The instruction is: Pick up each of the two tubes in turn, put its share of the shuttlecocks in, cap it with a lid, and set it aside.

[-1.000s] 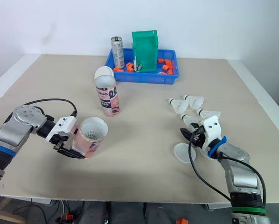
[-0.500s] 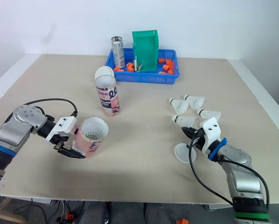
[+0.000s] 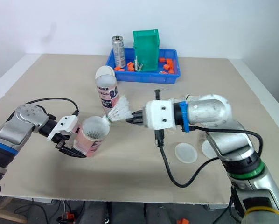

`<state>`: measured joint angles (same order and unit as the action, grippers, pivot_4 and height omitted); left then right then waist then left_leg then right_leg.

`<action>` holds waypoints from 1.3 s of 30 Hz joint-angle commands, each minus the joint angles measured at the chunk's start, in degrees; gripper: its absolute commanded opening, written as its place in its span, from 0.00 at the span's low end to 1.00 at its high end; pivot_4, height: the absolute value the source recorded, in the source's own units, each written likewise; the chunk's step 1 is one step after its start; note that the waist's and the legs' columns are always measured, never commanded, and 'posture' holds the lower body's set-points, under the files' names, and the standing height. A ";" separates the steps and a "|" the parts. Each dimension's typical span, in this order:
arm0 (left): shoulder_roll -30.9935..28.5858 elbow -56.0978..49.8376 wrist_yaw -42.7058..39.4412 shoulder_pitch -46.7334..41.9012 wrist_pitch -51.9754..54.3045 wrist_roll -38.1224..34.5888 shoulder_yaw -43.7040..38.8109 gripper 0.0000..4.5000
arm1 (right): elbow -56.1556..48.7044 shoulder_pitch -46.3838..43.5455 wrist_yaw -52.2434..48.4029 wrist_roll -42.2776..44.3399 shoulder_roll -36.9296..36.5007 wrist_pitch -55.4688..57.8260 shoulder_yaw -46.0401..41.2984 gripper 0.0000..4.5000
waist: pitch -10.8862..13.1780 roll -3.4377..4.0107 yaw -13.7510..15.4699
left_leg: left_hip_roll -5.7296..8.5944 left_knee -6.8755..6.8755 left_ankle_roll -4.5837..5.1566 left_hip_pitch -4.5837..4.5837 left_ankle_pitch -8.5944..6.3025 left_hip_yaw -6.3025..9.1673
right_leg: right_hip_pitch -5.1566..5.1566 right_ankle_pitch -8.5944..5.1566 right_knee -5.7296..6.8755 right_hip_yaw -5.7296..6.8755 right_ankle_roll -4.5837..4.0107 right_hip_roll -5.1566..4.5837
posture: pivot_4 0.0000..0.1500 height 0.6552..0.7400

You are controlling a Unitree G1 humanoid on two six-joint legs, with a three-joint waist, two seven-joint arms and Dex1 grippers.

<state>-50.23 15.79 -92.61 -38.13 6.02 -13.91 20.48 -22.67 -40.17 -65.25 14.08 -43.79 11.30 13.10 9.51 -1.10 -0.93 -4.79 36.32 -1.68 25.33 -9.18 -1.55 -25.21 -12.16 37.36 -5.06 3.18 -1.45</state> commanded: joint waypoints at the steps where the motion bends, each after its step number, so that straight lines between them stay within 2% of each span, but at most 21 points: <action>1: 0.17 0.10 0.11 0.34 -0.07 1.25 0.53 0.72 | 1.76 -5.13 -4.31 -2.31 1.94 -5.17 3.69 0.01 | 0.01 0.02 0.04 | 0.00 0.00 0.00 0.02 0.00 0.01 | 0.00 0.00 0.01 0.02 0.00 0.00 | 1.00 0.63; 7: 0.28 -0.52 0.11 0.58 0.57 1.11 0.18 0.72 | 7.68 -11.28 -7.99 -7.56 5.84 -10.73 9.47 0.01 | 0.02 0.05 0.02 | -0.02 0.00 0.02 0.05 0.01 0.00 | -0.03 0.00 0.08 0.02 0.00 0.04 | 1.00 0.63; 8: 0.32 -0.54 0.11 0.56 0.61 1.11 0.14 0.72 | 8.65 -12.17 -8.32 -8.35 6.40 -10.55 10.20 0.15 | 0.02 0.05 0.02 | -0.03 0.01 0.02 0.05 0.01 -0.01 | -0.04 0.00 0.08 0.01 0.00 0.04 | 1.00 0.63; 10: 0.49 -0.75 0.11 0.57 0.82 1.20 0.00 0.72 | 9.71 -13.25 -9.35 -8.67 7.12 -10.79 10.76 0.33 | 0.02 0.05 0.05 | -0.02 0.02 0.02 0.05 0.01 -0.01 | -0.04 0.00 0.11 0.02 0.00 0.04 | 1.00 0.63; 11: 0.56 -0.89 0.11 0.59 0.94 1.24 -0.07 0.72 | 10.01 -13.81 -9.31 -8.23 7.74 -10.21 10.49 0.45 | 0.02 0.05 0.05 | -0.02 0.02 0.02 0.06 0.01 -0.01 | -0.04 0.00 0.11 0.02 0.00 0.03 | 1.00 0.63; 15: 0.76 -1.15 0.11 0.87 1.13 1.41 -0.33 0.72 | 10.23 -14.91 -13.49 1.54 8.32 -2.36 6.66 0.85 | 0.02 0.05 0.08 | -0.02 0.01 0.02 0.07 0.01 0.00 | -0.03 0.00 0.12 0.03 0.00 0.03 | 1.00 0.63; 17: 0.68 -1.17 0.11 1.16 1.05 1.37 -0.44 0.72 | 13.14 -15.38 -11.28 5.15 9.81 1.04 3.07 0.85 | 0.02 0.04 0.06 | -0.03 0.02 0.02 0.07 0.01 0.00 | -0.01 0.00 0.14 0.03 0.00 0.02 | 1.00 0.63; 20: 0.63 -1.14 0.11 1.33 0.91 1.45 -0.46 0.72 | 15.28 -15.83 -10.14 5.07 11.18 3.09 2.88 0.85 | 0.02 0.04 0.02 | -0.02 0.05 0.03 0.06 0.02 -0.01 | -0.02 0.02 0.18 0.00 -0.03 0.03 | 1.00 0.63; 23: 0.88 -0.62 0.11 0.89 0.77 1.66 -0.40 0.72 | 15.85 -15.89 -11.37 4.19 13.12 1.40 4.78 0.71 | 0.02 0.06 0.02 | -0.03 0.04 0.03 0.05 0.02 0.00 | -0.08 -0.01 0.28 0.03 -0.02 0.05 | 1.00 0.63; 24: 0.90 -0.44 0.11 0.78 0.68 1.70 -0.38 0.72 | 16.64 -16.37 -11.42 3.50 13.84 0.82 5.14 0.63 | 0.02 0.06 0.02 | -0.03 0.04 0.03 0.05 0.02 0.00 | -0.10 -0.04 0.36 0.03 -0.01 0.05 | 1.00 0.63; 29: 0.71 -0.71 0.11 1.19 0.66 1.75 -0.74 0.72 | 22.39 -20.54 -13.00 0.52 17.79 -2.38 7.84 0.08 | 0.03 0.06 -0.02 | -0.01 0.13 0.04 0.05 0.02 0.00 | -0.11 -0.08 0.53 -0.02 0.01 0.05 | 1.00 0.63; 30: 0.73 -0.76 0.11 1.29 0.70 1.77 -0.84 0.72 | 23.39 -21.17 -13.52 0.15 18.39 -2.84 8.26 0.01 | 0.03 0.06 -0.04 | -0.01 0.15 0.04 0.05 0.02 0.00 | -0.12 -0.08 0.56 -0.02 0.01 0.05 | 1.00 0.63; 39: 0.38 -2.23 0.12 2.79 1.66 1.92 -2.70 0.72 | 37.34 -28.27 -21.69 -5.97 24.51 -11.98 15.18 0.01 | 0.04 0.07 -0.09 | -0.03 0.13 0.04 0.00 0.02 0.02 | -0.17 -0.17 0.74 0.03 -0.07 0.08 | 1.00 0.63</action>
<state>-50.06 14.51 -92.60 -36.32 7.16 -12.87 17.76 13.65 -66.31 -84.47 8.73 -19.53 2.14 27.68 9.55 -1.03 -1.02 -4.83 36.45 -1.64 25.33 -9.15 -1.52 -25.37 -12.36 38.11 -5.02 3.12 -1.36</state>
